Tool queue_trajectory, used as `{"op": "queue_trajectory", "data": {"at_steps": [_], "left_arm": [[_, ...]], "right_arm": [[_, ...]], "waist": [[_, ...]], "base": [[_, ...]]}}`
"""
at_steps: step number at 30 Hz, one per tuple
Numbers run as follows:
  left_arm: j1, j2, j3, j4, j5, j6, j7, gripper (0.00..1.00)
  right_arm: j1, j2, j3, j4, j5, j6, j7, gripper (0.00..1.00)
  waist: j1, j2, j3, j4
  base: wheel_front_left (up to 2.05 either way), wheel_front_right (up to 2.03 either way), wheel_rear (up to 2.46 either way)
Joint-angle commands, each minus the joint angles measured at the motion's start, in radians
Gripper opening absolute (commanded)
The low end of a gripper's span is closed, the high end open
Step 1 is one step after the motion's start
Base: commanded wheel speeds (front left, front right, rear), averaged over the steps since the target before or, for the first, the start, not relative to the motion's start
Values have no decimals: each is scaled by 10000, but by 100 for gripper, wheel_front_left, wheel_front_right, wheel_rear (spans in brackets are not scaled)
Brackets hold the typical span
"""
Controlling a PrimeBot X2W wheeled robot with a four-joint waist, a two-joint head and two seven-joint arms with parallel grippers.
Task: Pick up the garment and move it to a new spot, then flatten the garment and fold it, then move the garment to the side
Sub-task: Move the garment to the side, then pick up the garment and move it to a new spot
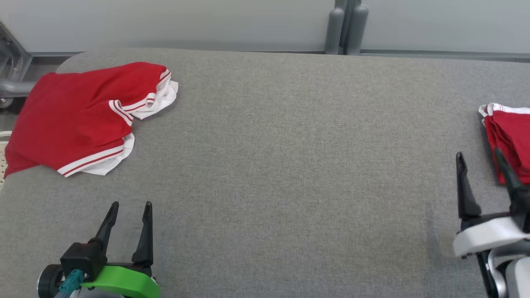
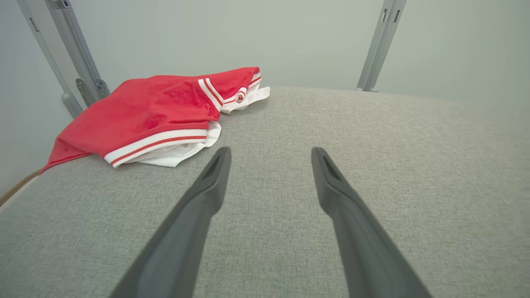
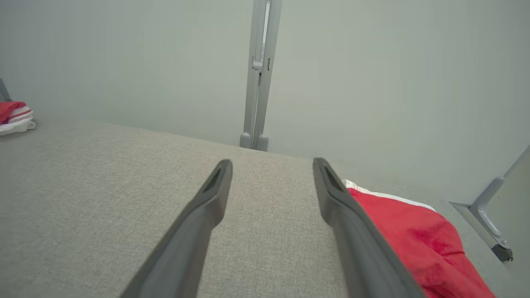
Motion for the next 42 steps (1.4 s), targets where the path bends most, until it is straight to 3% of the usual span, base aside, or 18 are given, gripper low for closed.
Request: {"op": "queue_trajectory", "data": {"at_steps": [1, 8, 13, 26, 34, 35, 36, 42], "left_arm": [[132, -36, 58, 65, 90, -46, -42, 100], [388, -363, 417, 467, 528, -425, -35, 100], [657, -582, 708, 581, 785, -597, -36, 100], [760, -937, 1192, 612, 1088, -811, -35, 100], [843, -1107, 1358, 410, 1226, -840, -35, 100], [901, -1134, 1399, 375, 1263, -846, -37, 100], [901, -1134, 1399, 375, 1263, -846, -37, 100], [1100, -1138, 1609, 276, 1333, -855, -35, 100]], "right_arm": [[155, 8, 14, 46, -149, -14, -138, 100], [1529, 1092, -672, 795, -711, -15, -858, 100], [2062, 1236, -1280, 858, -812, -14, -873, 100], [2147, 1249, -1167, 909, -632, -14, -878, 100], [2346, 1253, -1101, 828, -616, -14, -873, 100], [2311, 1249, -1046, 794, -633, -14, -873, 100], [2311, 1249, -1046, 794, -633, -14, -873, 100], [1779, 1261, -35, 602, -692, -14, -873, 100]], "waist": [[0, 86, -267, 252], [0, 86, -796, 268], [0, 86, -1174, 290], [0, 86, -1396, 489], [0, 86, -1586, 1535], [0, 86, -1632, 2010], [0, 86, -1632, 2010], [0, 86, -1619, 3521]], "base": [[0, 0, 0], [0, 0, 0], [0, 0, 0], [0, 0, 0], [0, 0, 0], [0, 0, 0], [0, 0, 0], [0, 0, 0]]}}
